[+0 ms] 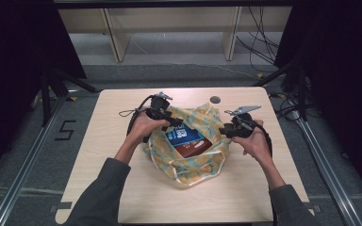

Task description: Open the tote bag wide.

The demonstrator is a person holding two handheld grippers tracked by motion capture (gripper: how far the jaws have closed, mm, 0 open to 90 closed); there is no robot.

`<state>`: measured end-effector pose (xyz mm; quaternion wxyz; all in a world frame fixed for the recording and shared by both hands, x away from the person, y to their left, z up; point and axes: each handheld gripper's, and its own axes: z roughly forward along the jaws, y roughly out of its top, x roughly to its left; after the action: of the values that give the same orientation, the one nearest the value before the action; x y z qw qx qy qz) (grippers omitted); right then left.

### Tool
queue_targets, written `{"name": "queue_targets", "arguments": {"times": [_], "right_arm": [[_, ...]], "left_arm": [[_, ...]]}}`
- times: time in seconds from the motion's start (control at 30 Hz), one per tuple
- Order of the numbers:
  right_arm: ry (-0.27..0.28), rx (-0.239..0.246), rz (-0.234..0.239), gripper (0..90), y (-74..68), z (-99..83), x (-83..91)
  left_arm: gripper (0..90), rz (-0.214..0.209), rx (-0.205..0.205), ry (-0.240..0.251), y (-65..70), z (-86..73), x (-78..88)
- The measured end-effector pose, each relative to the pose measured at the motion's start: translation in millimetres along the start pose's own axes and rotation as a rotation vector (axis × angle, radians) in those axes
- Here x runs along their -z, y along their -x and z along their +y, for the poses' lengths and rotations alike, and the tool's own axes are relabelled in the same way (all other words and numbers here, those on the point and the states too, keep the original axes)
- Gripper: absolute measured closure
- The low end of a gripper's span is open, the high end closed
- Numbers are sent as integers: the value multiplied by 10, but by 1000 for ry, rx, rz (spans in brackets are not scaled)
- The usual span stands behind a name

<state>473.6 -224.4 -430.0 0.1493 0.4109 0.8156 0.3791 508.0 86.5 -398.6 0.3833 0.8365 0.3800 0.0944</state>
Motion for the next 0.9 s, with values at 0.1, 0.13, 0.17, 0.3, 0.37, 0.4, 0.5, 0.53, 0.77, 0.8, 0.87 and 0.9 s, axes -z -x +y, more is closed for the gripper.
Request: {"name": "queue_targets", "arguments": {"times": [0.1, 0.13, 0.17, 0.3, 0.37, 0.4, 0.5, 0.53, 0.77, 0.8, 0.87, 0.9], "right_arm": [[3, 10, -7, 628, -13, 1, 43], [-3, 23, 12, 620, -12, 5, 68], [39, 3, 9, 609, -36, -7, 56], [12, 2, 38, 566, -58, -18, 154], [10, 18, 30, 558, -51, -21, 158], [13, 22, 36, 545, -46, -30, 181], [11, 21, 35, 511, -63, -53, 200], [46, 7, 28, 508, -81, -72, 185], [16, 23, 50, 482, -89, -130, 268], [7, -11, 40, 473, -129, -171, 283], [8, 24, 43, 468, -103, -184, 289], [10, 20, 34, 462, -109, -201, 289]], "left_arm": [[336, 0, 7, 17, 28, -53, 72], [332, -12, 17, 32, 37, -84, 105], [329, -25, 28, 47, 46, -113, 136], [302, -7, 10, 86, 135, -231, 331], [297, -4, 3, 97, 162, -257, 376], [292, -1, -4, 110, 189, -288, 424], [279, 16, -20, 157, 268, -448, 599], [272, 16, -20, 157, 268, -448, 599], [210, 46, 2, 192, 327, -723, 793], [195, 47, 16, 209, 336, -773, 811], [189, 54, 14, 201, 331, -842, 850], [183, 60, 35, 217, 342, -880, 856]]}}
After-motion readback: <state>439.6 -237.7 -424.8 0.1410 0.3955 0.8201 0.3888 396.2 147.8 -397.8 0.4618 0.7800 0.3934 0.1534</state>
